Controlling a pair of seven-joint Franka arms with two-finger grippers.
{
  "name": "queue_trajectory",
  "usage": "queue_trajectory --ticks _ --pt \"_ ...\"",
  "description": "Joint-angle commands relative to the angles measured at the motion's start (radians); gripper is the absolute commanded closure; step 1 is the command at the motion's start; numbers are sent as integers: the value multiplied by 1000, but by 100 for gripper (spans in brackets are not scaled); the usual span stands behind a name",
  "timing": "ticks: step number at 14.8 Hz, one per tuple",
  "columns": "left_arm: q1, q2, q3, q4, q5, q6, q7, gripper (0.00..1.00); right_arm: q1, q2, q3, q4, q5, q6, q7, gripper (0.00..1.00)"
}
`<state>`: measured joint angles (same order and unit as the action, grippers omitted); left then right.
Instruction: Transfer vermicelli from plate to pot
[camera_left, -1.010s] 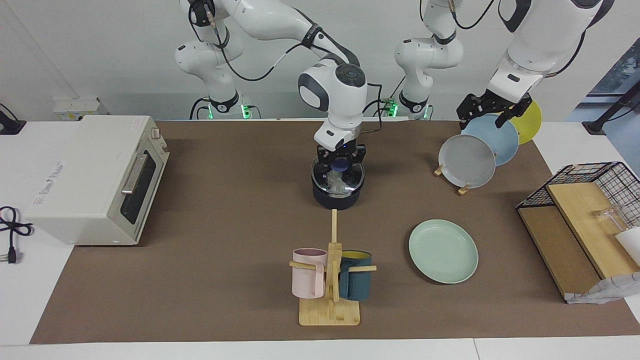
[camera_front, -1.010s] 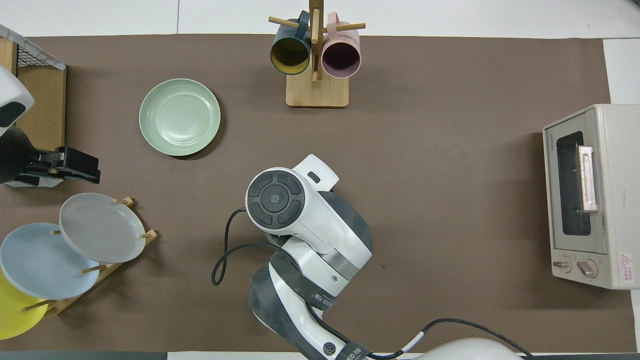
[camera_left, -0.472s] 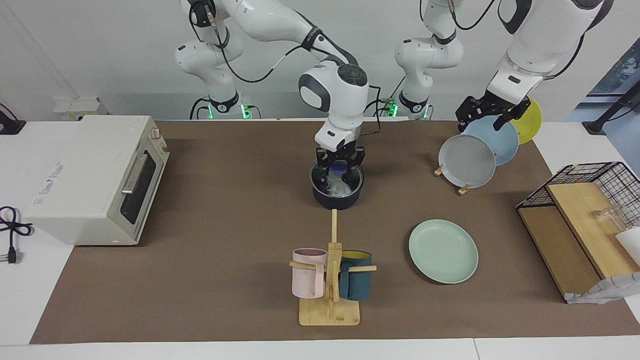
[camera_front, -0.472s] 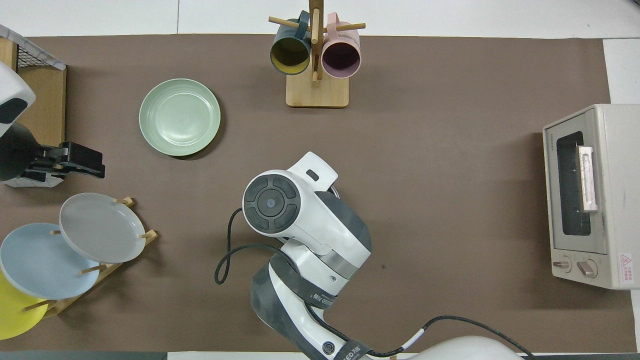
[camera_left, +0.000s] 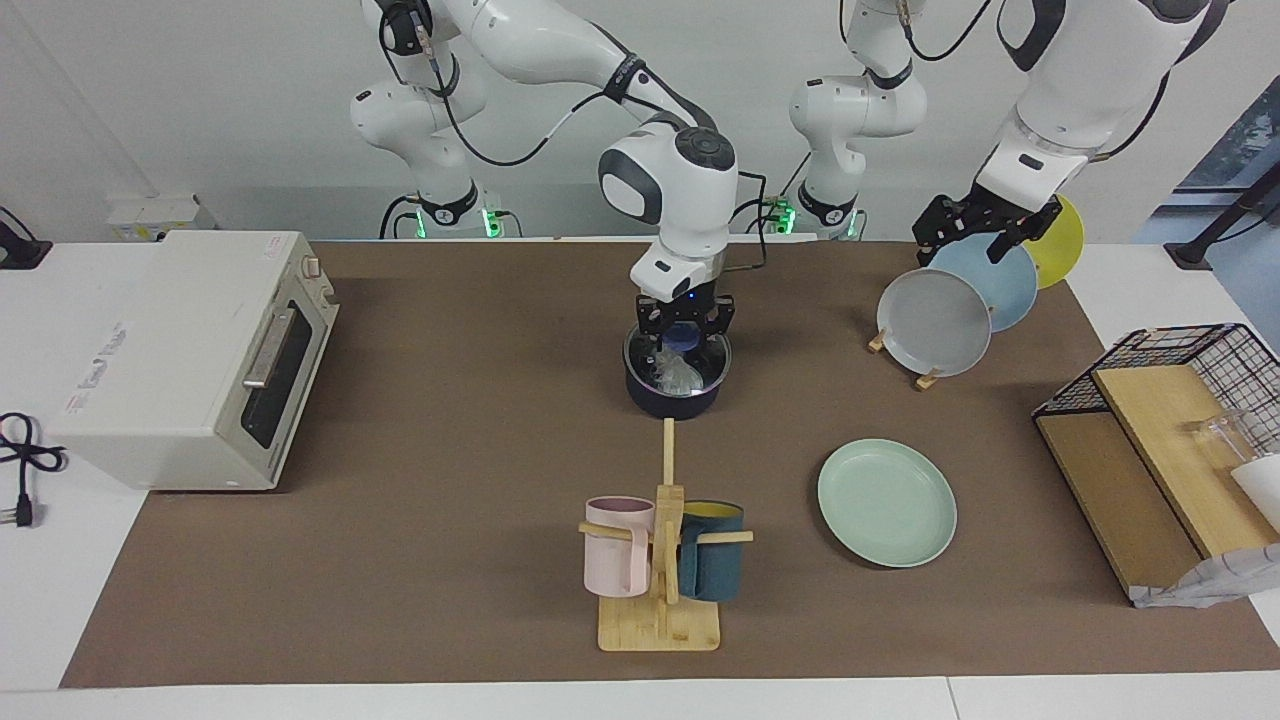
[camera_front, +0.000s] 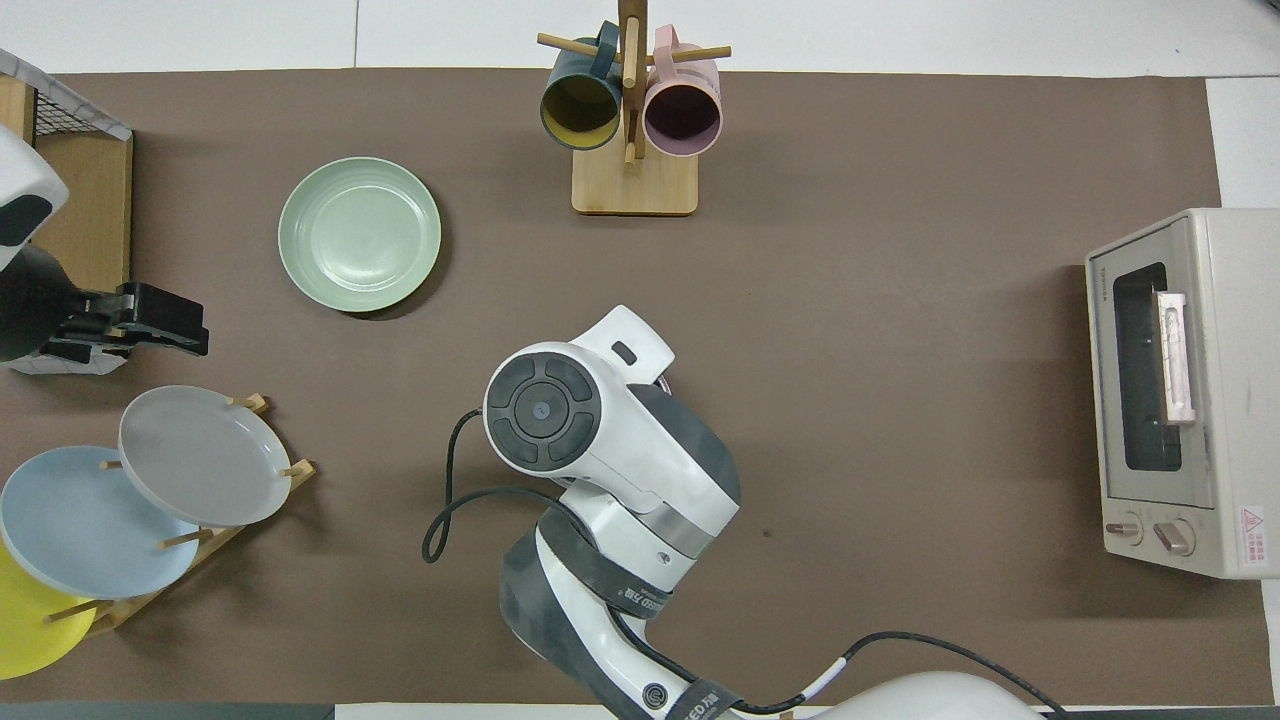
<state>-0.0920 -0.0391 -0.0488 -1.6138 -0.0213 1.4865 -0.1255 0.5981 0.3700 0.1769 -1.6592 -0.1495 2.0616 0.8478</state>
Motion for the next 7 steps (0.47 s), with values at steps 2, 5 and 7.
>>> queue_trajectory --ticks 2,5,7 --pt "15 -4 -5 -9 -11 -5 -2 0 0 17 4 10 -18 31 30 21" --pt "17 -2 -5 -9 -6 -12 -2 0 -12 7 3 12 -18 9 25 0" --pt "21 -8 -14 -9 -6 -9 0 0 -40 -25 0 16 -18 -24 14 0"
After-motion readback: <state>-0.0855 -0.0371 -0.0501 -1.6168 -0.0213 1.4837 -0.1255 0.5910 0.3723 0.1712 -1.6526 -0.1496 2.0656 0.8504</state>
